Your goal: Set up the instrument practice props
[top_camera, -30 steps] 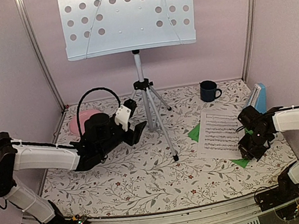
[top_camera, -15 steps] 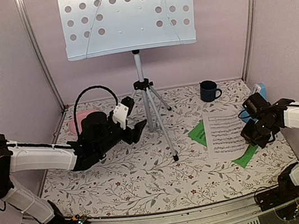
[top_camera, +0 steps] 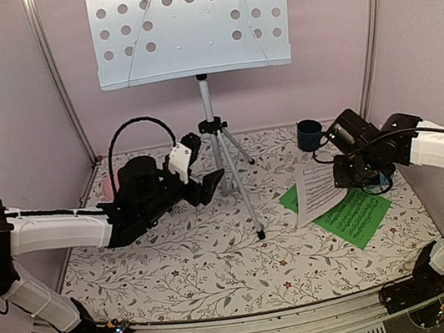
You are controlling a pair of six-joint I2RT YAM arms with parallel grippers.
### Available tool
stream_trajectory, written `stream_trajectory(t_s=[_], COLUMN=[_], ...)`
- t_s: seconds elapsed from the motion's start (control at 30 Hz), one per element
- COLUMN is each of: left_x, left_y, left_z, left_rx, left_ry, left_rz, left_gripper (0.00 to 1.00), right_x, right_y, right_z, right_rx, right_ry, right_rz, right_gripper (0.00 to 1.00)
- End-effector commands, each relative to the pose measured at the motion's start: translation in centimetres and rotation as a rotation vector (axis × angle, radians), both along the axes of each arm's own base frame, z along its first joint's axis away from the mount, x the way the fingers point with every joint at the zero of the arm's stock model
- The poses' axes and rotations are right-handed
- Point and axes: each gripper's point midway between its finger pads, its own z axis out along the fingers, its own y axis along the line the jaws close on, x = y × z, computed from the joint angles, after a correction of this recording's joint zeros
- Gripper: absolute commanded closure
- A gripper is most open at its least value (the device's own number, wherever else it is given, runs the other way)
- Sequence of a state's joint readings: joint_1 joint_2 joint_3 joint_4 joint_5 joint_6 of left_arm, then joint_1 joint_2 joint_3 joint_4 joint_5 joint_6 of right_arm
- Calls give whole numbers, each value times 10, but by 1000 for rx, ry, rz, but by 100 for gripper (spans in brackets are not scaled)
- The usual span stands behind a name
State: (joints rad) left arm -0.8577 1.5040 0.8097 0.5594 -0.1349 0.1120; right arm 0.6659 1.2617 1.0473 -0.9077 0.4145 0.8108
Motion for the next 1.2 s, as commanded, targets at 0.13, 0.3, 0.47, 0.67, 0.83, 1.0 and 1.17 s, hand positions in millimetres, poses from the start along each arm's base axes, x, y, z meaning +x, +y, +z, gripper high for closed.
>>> stream_trajectory(t_s=[0.13, 0.3, 0.47, 0.67, 0.83, 1.0, 1.17], left_x=[-7, -10, -22, -35, -32, -33, -37], left_y=[-23, -26, -39, -60, -87, -125, -157], left_z=[22, 29, 46, 72, 90, 98, 80], left_rx=[-31, -22, 5, 46, 106, 206, 348], left_ry=[-28, -51, -91, -167, -207, -224, -238], left_rz=[-96, -121, -229, -369, -434, -486, -515], left_gripper=[17, 17, 16, 17, 17, 13, 13], right_x=[2, 1, -1, -3, -13, -25, -32], right_y=[23, 29, 26, 25, 40, 58, 73], right_z=[87, 134, 166, 204, 214, 211, 208], right_rx=[-179, -199, -312, -380, -383, -373, -371], right_ry=[-159, -260, -300, -375, -390, -389, -387], right_rz=[293, 437, 562, 633, 789, 895, 954], right_gripper=[100, 100, 100, 100, 100, 100, 100])
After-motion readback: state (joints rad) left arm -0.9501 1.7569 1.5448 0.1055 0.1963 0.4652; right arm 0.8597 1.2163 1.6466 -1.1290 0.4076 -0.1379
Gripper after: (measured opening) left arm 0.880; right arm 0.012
